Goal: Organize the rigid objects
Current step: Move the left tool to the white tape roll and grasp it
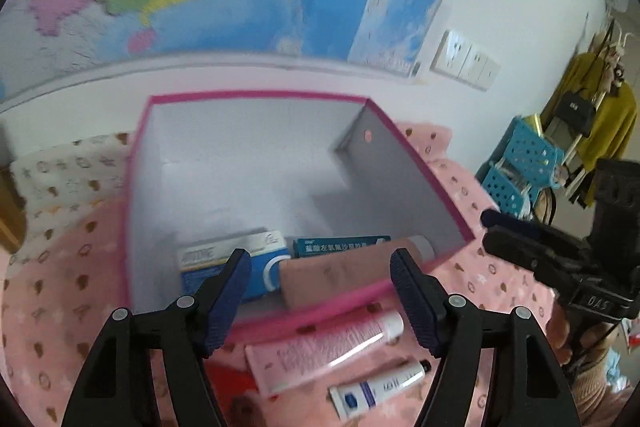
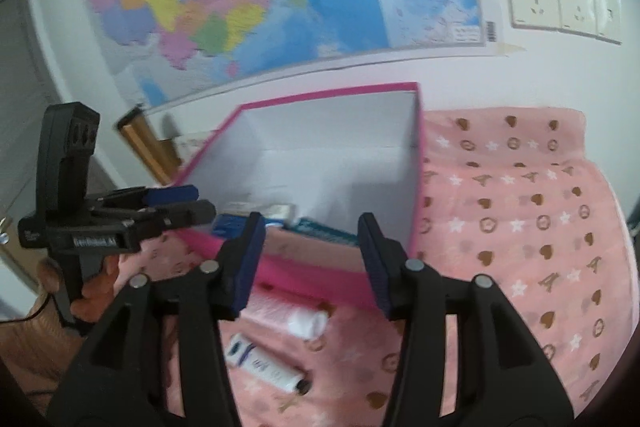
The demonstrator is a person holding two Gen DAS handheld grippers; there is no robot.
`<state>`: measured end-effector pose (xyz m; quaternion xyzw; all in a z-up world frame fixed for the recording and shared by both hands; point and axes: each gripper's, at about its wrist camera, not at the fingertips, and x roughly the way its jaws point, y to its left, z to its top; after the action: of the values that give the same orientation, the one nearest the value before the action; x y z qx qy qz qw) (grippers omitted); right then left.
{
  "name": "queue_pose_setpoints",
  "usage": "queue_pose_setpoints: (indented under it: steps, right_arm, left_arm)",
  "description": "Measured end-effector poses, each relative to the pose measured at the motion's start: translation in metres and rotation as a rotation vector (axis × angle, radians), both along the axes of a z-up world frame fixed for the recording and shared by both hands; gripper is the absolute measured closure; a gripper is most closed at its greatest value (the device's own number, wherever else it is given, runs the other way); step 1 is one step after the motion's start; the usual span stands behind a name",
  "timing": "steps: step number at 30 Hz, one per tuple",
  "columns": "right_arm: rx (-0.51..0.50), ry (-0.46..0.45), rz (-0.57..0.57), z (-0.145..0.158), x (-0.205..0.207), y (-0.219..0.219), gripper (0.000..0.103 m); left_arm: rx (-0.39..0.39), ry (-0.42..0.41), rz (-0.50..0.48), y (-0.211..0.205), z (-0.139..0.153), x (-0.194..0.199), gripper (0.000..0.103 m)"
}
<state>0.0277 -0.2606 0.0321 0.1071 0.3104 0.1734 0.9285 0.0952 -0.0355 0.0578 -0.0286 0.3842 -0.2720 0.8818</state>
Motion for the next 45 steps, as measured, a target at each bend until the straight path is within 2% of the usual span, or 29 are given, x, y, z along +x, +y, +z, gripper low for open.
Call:
queue_pose_setpoints:
  steps: [3,6,15,19,25,30,38,45]
  right_arm:
    - [0.049,-0.003,0.074,-0.004,-0.015,0.01,0.048]
    - [0.083,0.027,0.14,-0.015,-0.023,0.024,0.048]
    - [0.116,0.155,0.292,-0.055,-0.021,0.076,0.048]
    - [0.114,0.19,0.343,-0.068,-0.019,0.1,0.048]
    - [0.106,0.217,0.429,-0.077,-0.013,0.141,0.048]
    - [0.07,0.235,0.503,-0.081,0.002,0.184,0.049]
    - [-0.005,0.284,0.517,-0.094,0.024,0.225,0.062]
    - [-0.091,0.263,0.507,-0.098,0.022,0.227,0.083]
  left_arm:
    - [-0.008,-0.031,0.026,0.023,0.003,-0.021,0.029]
    - [0.034,-0.048,0.088,0.043,-0.003,-0.037,0.029]
    - [0.097,0.088,0.182,0.088,-0.059,-0.065,0.029]
    - [0.108,0.12,0.214,0.103,-0.074,-0.074,0.029]
    - [0.082,0.15,0.228,0.12,-0.088,-0.088,0.029]
    - [0.064,0.149,0.249,0.133,-0.088,-0.096,0.029]
    - [0.041,0.176,0.28,0.152,-0.098,-0.098,0.029]
    - [0.016,0.187,0.262,0.154,-0.101,-0.099,0.029]
